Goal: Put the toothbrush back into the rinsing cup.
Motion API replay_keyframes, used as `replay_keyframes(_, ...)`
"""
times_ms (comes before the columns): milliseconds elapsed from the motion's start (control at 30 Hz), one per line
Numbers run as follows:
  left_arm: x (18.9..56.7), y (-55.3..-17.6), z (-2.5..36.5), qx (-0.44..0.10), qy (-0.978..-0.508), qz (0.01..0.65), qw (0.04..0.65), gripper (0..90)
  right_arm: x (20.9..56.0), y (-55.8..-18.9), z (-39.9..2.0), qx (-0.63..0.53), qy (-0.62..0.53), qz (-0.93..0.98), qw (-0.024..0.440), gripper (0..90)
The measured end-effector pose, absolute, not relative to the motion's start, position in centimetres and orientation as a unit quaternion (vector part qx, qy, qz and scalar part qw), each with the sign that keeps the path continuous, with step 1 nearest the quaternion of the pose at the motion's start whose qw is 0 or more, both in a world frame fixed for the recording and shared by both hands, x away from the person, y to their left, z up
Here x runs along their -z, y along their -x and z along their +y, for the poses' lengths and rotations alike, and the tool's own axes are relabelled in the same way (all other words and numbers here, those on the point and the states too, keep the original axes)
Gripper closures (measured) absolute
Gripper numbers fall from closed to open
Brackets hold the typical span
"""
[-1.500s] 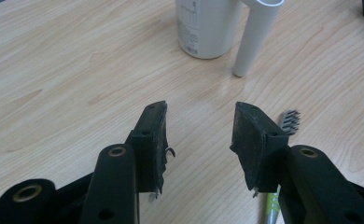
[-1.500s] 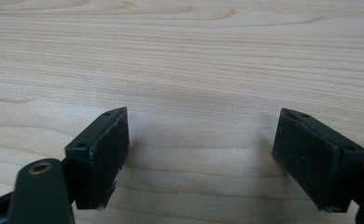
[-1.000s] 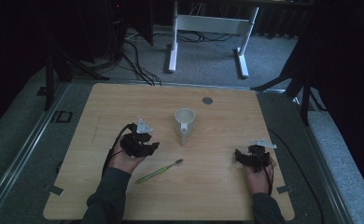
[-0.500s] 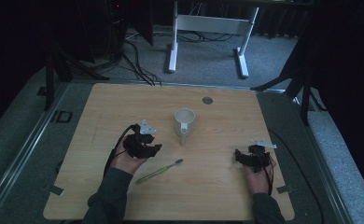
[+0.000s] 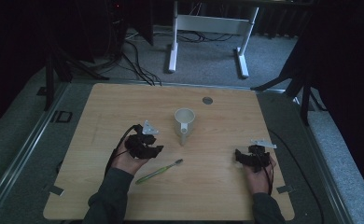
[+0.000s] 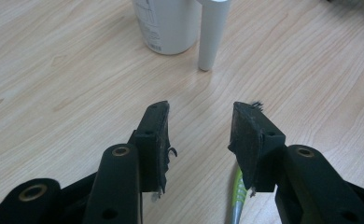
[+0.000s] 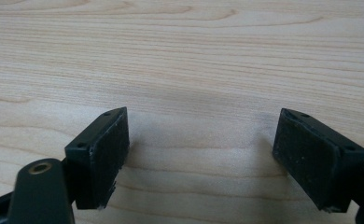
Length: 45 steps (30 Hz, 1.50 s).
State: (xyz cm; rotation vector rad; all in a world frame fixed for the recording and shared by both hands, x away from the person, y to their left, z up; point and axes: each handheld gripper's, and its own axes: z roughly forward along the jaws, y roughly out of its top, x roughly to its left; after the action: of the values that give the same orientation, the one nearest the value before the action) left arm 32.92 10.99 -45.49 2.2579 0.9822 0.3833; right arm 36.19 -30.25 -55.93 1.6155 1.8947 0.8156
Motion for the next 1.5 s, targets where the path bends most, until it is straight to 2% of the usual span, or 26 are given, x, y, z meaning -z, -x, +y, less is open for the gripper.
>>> replay_keyframes(1500, 45.6, -33.5, 9.0, -0.114, -0.895, 0.335, 0.272, 62.9, 55.9, -36.2, -30.3, -0.301, -0.596, 0.699, 0.258, 18.0)
